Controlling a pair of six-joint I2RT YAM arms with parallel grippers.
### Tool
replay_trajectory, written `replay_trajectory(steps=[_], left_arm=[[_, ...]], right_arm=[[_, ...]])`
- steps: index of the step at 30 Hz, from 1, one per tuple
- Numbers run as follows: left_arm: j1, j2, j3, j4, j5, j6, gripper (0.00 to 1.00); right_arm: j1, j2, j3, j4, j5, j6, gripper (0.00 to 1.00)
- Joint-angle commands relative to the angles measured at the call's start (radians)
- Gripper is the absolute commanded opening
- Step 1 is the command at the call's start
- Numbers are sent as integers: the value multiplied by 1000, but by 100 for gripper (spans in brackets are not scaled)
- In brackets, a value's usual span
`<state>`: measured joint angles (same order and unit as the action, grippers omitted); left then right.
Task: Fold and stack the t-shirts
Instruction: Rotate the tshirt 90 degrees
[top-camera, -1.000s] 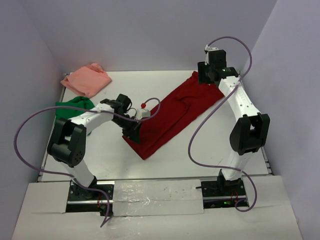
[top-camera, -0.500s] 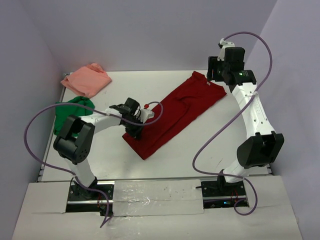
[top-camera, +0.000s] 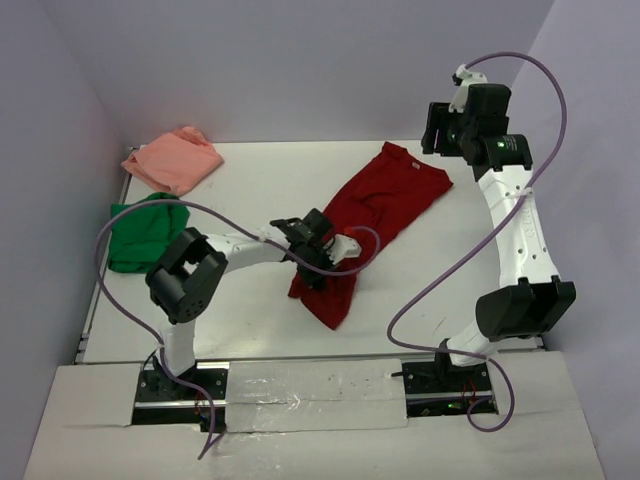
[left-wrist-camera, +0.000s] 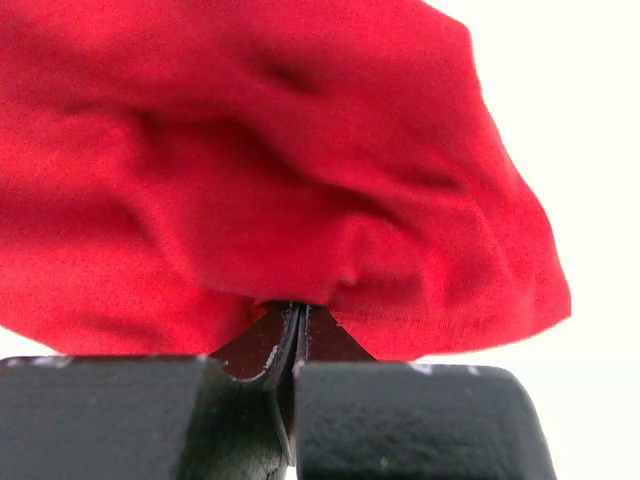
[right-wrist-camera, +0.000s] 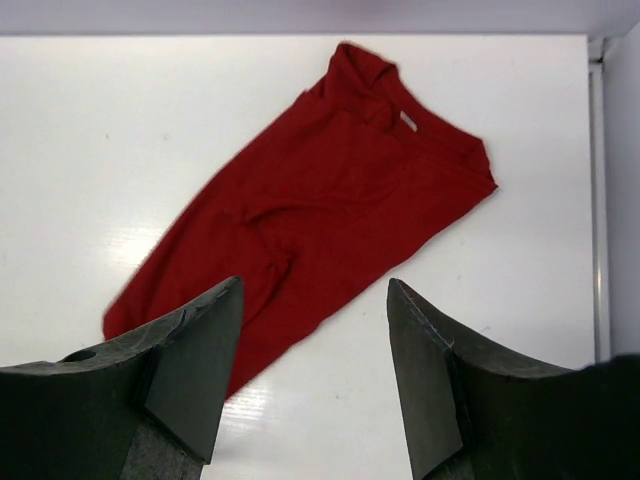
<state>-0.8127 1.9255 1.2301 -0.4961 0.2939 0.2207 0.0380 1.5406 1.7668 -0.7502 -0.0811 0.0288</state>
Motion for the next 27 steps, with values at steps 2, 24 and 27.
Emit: replay_trajectory(steps=[2, 24, 27], left_arm=[[-168, 216, -44, -251, 223, 118, 2], [-323, 216, 223, -431, 533, 166, 7], [-228, 150, 233, -322, 452, 89, 9]], right_arm=[[-20, -50, 121, -51, -12, 2, 66], [-30, 52, 88, -124, -118, 8, 67], [-27, 69, 22, -92, -118, -7, 67]])
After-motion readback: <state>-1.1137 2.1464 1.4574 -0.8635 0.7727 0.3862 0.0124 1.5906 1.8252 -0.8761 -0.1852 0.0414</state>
